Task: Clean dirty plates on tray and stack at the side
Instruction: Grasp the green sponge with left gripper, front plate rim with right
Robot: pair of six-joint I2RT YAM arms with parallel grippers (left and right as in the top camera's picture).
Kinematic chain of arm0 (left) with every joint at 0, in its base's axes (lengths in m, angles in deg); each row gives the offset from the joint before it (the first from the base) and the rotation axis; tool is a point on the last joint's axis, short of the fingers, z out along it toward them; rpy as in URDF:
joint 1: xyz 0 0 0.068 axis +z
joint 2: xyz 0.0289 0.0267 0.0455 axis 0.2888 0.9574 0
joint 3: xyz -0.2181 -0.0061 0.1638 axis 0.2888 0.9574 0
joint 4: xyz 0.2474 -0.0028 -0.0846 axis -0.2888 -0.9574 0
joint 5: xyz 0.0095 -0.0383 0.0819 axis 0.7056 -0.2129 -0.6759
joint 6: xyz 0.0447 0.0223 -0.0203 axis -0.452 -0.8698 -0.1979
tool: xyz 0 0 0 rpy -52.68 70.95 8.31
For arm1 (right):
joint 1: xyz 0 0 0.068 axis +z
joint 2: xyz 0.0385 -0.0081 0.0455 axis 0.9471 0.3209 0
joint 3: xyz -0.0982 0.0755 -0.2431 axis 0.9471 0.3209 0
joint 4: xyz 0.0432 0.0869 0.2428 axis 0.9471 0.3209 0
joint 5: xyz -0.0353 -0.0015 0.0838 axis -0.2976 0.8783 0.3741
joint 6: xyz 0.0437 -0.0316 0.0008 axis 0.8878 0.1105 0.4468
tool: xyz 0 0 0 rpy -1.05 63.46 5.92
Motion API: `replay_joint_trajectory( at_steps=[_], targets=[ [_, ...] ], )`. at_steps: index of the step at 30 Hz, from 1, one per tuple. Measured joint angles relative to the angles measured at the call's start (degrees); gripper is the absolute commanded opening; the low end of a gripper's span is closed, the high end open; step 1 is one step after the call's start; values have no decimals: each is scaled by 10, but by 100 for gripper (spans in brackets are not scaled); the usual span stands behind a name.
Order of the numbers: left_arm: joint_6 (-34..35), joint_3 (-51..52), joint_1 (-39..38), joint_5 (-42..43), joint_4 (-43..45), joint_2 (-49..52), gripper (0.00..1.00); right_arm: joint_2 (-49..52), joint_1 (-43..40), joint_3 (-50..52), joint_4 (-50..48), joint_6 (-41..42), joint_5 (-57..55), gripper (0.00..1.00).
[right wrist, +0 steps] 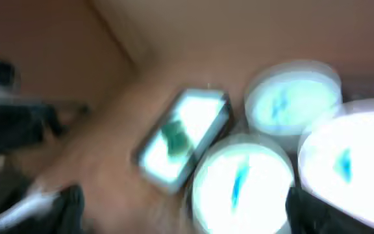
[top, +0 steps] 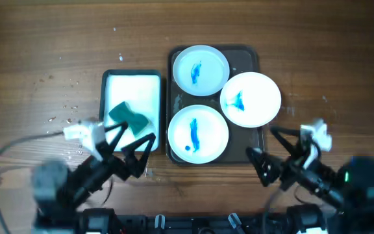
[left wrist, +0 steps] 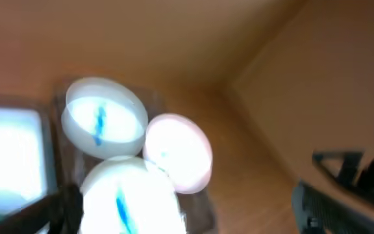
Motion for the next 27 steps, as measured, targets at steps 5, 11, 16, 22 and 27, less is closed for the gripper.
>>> replay_joint_trajectory(
  at_steps=[5,11,16,22,27],
  targets=[
    [-78,-286,0,-31,-322,278,100,202,0,-146,103,-13,-93,97],
    [-94,-303,0,-22,-440,415,100,330,52,-133,155,-19,-87,57],
    [-80,-304,0,-90,-444,431,100,418,228,74,-67,90,-172,48],
    [-13,-304,0,-243,-446,428,100,577,245,118,-264,153,-282,4],
    [17,-287,0,-265,-396,471,93,590,222,104,-273,200,-348,5]
  ],
)
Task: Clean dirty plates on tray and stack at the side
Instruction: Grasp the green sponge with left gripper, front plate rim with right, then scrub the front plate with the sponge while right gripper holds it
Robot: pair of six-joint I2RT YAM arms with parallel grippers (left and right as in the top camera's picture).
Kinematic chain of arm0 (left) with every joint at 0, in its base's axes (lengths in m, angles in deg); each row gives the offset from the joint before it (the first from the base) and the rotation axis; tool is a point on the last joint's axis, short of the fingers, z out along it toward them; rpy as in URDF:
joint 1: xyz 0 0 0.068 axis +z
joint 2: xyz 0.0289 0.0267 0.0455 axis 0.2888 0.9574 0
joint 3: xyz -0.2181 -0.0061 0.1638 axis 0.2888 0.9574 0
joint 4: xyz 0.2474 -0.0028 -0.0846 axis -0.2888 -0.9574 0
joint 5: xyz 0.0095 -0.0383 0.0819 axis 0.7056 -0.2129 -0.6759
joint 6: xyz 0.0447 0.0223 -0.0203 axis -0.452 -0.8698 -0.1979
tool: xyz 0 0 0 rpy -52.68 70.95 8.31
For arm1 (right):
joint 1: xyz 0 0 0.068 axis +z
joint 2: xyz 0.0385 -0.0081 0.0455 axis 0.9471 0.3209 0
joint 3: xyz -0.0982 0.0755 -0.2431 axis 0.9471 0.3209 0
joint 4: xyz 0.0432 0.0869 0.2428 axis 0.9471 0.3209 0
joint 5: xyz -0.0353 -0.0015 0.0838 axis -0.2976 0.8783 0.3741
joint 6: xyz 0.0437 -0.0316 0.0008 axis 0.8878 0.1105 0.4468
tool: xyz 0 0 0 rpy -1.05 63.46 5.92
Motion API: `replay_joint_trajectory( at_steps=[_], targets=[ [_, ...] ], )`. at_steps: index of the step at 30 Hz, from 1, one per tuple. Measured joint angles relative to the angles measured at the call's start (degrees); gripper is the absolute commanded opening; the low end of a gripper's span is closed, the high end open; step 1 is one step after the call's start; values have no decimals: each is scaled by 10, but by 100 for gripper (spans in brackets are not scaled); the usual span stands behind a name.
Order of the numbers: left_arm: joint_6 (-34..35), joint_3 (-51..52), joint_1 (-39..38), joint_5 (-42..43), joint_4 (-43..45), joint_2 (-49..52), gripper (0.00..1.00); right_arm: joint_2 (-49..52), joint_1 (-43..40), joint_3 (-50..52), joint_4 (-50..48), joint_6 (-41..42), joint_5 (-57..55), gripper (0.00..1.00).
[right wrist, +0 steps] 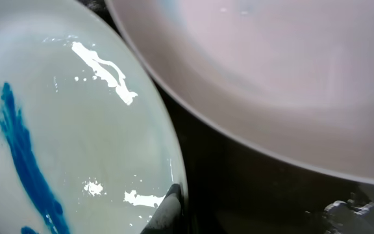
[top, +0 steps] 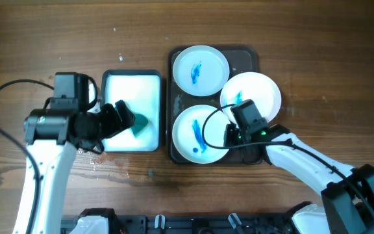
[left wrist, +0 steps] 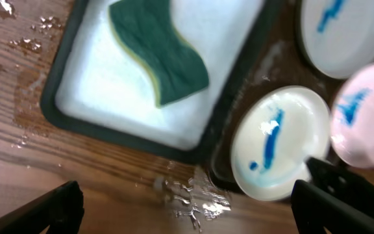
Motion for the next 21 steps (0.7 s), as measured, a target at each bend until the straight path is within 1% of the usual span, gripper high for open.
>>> replay_joint_trajectory(
  at_steps=[3,4,5,6,7,8,10,12,13,14,15,16,18,19,21],
  targets=[
    [27,45,0,-13,69,50,81,0,-11,-2,4,14,-4,6],
    [37,71,0,-17,111,83,77,0,-11,-2,5,16,-5,7],
    [44,90,0,-19,152,118,68,0,-11,-2,6,16,-5,7],
    [48,99,0,-19,200,149,55,1,-11,-2,7,18,-5,8],
    [49,101,0,-20,260,202,39,1,-11,-2,7,19,-5,9],
    [50,102,-2,-20,285,242,4,1,-11,-2,7,19,-5,9],
    [57,101,-12,-14,332,304,4,2,-11,-2,8,21,-5,9],
    [55,93,-19,-4,332,314,4,2,-11,-2,10,21,-3,9],
    [55,91,-19,-1,325,314,12,2,-11,-2,11,21,-3,9],
    [55,87,-19,-1,311,313,49,2,-11,-2,11,21,-2,10],
    [56,76,-19,0,247,307,64,2,-11,-2,11,21,-1,11],
    [54,72,-20,0,219,299,65,2,-11,-2,12,21,-1,11],
    [55,70,-21,1,186,255,65,2,-11,-2,14,21,-1,13],
    [55,66,-23,0,184,238,60,2,-11,-2,14,21,-1,13],
    [53,72,-30,-4,204,237,45,2,-11,-2,14,21,-1,13]
  ],
)
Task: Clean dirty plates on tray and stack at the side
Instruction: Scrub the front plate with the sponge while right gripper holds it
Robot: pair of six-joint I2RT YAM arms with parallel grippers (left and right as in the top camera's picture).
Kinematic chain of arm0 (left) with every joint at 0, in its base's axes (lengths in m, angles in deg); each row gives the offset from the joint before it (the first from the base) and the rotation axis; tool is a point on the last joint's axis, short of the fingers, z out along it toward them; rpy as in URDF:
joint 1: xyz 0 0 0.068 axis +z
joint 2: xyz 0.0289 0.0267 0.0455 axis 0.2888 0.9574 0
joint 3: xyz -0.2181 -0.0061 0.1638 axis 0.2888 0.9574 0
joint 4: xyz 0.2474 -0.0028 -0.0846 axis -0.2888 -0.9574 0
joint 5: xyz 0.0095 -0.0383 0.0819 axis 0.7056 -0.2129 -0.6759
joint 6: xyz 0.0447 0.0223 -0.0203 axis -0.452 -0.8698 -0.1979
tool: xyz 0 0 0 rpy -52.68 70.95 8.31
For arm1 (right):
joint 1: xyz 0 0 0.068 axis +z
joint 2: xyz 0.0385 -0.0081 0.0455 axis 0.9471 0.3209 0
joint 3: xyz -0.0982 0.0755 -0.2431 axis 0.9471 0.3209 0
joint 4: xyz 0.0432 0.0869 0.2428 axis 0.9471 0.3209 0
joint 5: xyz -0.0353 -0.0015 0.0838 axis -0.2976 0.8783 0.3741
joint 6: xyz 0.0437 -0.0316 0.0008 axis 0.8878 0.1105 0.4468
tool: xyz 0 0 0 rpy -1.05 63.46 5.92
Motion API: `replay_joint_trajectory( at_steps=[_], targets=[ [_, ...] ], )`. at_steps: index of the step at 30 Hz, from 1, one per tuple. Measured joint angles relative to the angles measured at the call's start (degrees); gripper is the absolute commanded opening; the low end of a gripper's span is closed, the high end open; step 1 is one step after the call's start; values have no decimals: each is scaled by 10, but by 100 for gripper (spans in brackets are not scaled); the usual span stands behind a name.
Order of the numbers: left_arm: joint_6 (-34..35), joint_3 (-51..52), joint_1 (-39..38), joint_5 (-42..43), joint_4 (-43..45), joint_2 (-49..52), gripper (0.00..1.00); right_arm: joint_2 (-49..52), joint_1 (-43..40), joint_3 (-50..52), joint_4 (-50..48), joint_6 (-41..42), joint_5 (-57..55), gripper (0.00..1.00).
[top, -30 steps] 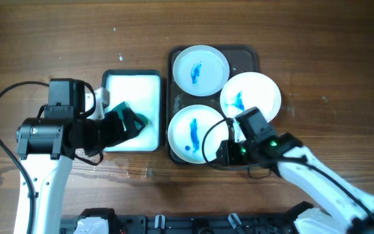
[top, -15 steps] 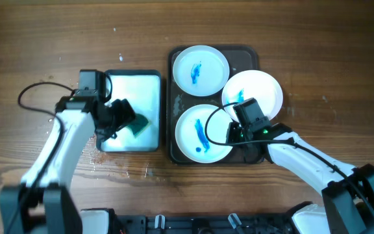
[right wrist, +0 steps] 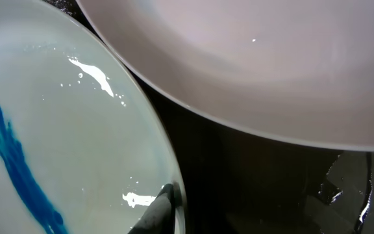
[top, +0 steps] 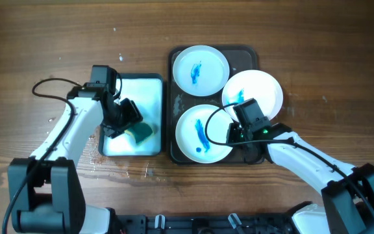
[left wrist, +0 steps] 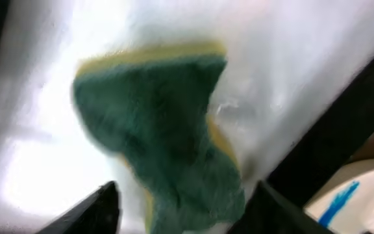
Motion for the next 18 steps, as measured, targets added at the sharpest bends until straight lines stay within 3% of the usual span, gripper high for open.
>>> replay_joint_trajectory(
  at_steps=[2,4,8,14,18],
  targets=[
    [3,42,-24,-5,54,2,40,0,0,0,0,0,0,13],
    [3,82,-43,-6,102,11,4,0,0,0,0,0,0,13],
    [5,95,-50,3,128,13,4,0,0,0,1,0,0,11],
    [-19,-16,-62,-4,-64,-15,4,0,0,0,-4,-12,0,11],
    [-44,-67,-142,8,-72,-111,4,0,0,0,-4,-14,1,12]
  ],
)
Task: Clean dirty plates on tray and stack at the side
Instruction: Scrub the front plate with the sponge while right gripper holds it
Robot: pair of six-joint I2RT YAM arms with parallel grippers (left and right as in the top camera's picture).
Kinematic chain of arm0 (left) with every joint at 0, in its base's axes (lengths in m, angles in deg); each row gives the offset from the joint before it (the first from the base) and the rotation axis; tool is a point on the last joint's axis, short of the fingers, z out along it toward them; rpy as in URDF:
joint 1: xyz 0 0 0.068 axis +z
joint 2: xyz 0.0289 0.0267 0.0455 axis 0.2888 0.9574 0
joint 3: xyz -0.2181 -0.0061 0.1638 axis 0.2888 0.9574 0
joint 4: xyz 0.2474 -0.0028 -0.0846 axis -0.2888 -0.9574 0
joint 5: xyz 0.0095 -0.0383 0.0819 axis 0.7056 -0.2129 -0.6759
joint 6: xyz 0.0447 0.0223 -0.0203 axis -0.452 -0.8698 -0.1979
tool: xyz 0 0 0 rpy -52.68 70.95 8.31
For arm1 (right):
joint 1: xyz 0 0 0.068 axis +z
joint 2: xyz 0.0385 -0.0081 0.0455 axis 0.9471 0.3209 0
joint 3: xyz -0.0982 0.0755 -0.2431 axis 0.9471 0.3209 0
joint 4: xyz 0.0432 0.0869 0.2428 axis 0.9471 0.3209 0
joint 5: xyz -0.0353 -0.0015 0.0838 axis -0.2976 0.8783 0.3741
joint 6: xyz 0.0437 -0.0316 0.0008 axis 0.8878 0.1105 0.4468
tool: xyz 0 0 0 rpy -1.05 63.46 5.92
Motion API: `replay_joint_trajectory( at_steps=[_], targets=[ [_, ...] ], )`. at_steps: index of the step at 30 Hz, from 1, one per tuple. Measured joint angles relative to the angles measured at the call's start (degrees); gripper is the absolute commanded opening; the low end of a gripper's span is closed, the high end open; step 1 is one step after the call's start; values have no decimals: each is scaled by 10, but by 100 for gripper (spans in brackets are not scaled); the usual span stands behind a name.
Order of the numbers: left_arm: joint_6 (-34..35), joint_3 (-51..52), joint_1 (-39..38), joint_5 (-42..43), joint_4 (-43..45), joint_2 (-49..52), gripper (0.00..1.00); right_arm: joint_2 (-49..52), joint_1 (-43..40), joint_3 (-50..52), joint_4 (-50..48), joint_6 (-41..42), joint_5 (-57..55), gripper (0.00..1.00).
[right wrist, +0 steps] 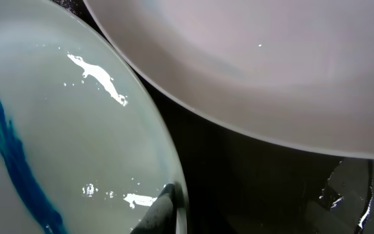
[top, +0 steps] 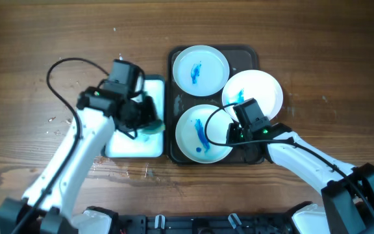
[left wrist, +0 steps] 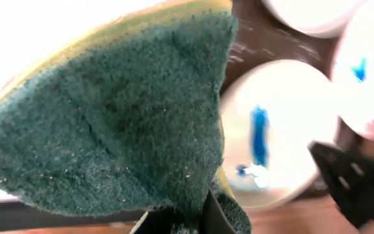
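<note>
Three white plates streaked with blue sit on the dark tray (top: 247, 54): a far plate (top: 200, 70), a right plate (top: 257, 95) and a near plate (top: 199, 134). My left gripper (top: 143, 114) is shut on the green sponge (top: 152, 125), held over the right edge of the white soap tray (top: 130, 145). In the left wrist view the sponge (left wrist: 109, 123) fills most of the frame above my left gripper (left wrist: 197, 220), with the near plate (left wrist: 284, 130) beyond it. My right gripper (top: 234, 135) is shut on the near plate's right rim (right wrist: 76, 143), one fingertip (right wrist: 163, 203) resting on it.
The right plate (right wrist: 271, 65) overlaps the dark tray (right wrist: 265, 188) just beside my right gripper. Water drops (top: 63, 120) lie on the wooden table left of the soap tray. A black cable (top: 60, 78) loops off the left arm.
My left gripper was down on the sponge inside the soap tray. Now it holds the sponge raised at the tray's right edge, closer to the near plate. The right arm has not moved.
Both arms were low at the table's front edge, with the sponge lying loose in the soap tray. Then my left gripper was open over that tray and my right gripper was at the near plate's rim. Then the left was on the sponge, and now holds it.
</note>
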Motion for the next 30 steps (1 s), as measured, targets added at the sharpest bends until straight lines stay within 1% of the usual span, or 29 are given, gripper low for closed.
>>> replay_joint_trajectory(
  at_steps=[2,4,7,10,12,14,16,19,21,23,24,26,28,30],
  targets=[
    [0,1,-49,4,31,4,4,0,0,0,0,0,2,12],
    [7,22,-103,6,113,25,4,0,0,0,0,0,2,13],
    [18,60,-170,19,222,106,4,0,0,0,0,0,4,13],
    [24,68,-204,43,292,194,4,0,0,0,0,0,6,13],
    [26,67,-215,53,313,224,4,0,-1,0,0,0,5,13],
    [26,64,-214,61,312,230,4,0,-3,0,0,0,6,13],
    [19,56,-205,65,286,232,4,0,-3,0,0,0,6,13],
    [7,40,-171,45,194,228,4,0,-3,0,-2,0,21,13],
    [-12,40,-145,37,174,225,4,0,-2,0,-2,-2,28,12],
    [-24,40,-144,33,176,225,4,0,-2,0,-3,-2,30,12],
    [-28,40,-147,31,181,225,4,0,-2,0,-3,-2,30,12],
    [-30,50,-159,45,234,224,4,0,-2,0,0,-2,29,11],
    [-30,67,-174,96,318,227,4,1,-5,0,4,-2,24,12],
    [-30,72,-212,157,347,233,4,1,-5,0,4,-2,25,11]
  ],
)
